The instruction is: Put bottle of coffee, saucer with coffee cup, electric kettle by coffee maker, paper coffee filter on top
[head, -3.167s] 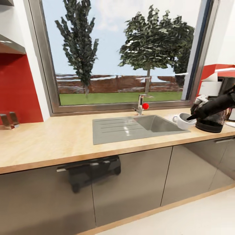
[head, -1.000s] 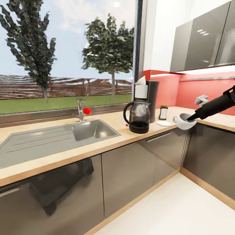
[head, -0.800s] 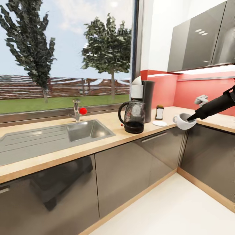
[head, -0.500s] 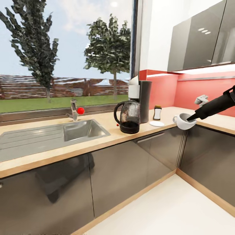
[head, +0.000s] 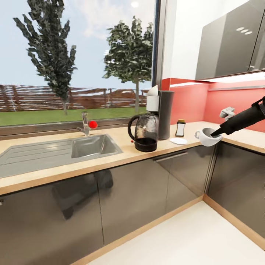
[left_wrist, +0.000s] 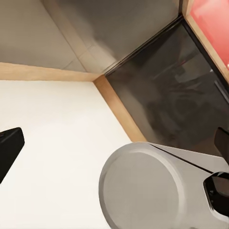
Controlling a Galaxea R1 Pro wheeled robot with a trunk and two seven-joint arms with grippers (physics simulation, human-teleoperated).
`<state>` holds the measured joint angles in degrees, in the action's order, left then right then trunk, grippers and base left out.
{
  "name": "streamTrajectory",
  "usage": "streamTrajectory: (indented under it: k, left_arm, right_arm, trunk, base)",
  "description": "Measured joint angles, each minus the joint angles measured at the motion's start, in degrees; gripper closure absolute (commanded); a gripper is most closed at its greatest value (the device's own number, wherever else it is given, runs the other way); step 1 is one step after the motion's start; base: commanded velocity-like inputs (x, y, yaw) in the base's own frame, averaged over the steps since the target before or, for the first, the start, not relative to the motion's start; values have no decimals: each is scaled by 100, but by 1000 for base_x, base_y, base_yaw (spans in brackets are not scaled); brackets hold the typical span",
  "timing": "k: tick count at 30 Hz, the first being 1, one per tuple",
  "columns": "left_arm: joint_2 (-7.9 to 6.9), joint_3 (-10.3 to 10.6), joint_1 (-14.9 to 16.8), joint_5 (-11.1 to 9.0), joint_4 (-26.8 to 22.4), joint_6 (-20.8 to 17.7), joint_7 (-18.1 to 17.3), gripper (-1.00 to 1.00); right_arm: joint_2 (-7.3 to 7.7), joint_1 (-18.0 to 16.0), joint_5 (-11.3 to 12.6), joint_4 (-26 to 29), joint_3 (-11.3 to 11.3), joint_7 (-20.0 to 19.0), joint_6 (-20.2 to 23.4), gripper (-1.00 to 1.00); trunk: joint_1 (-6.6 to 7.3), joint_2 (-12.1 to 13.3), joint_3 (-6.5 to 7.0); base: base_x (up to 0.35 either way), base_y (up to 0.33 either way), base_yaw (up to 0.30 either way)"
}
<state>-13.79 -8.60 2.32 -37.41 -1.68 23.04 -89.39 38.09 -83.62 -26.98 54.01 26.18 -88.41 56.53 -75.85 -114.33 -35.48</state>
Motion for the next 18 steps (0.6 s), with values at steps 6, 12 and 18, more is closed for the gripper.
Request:
streamTrajectory:
  k: [6, 12, 18]
  left_arm:
    - [-1, 0, 0, -1, 5, 0, -2, -100]
    - [0, 0, 0, 0, 4, 0, -2, -100]
    - [-1, 0, 0, 0, 6, 0, -2, -100]
  right_arm:
    - [-4, 4, 2, 2, -1, 0, 0, 100]
    - [-13, 4, 6, -2, 7, 0, 0, 100]
    - [-21, 4, 6, -123, 8, 0, 0, 100]
  trunk:
    - [-1, 0, 0]
    - [1, 0, 0]
    - [0, 0, 0]
  base:
    - [136, -115, 0]
    - [211, -78, 0]
    - [143, -53, 0]
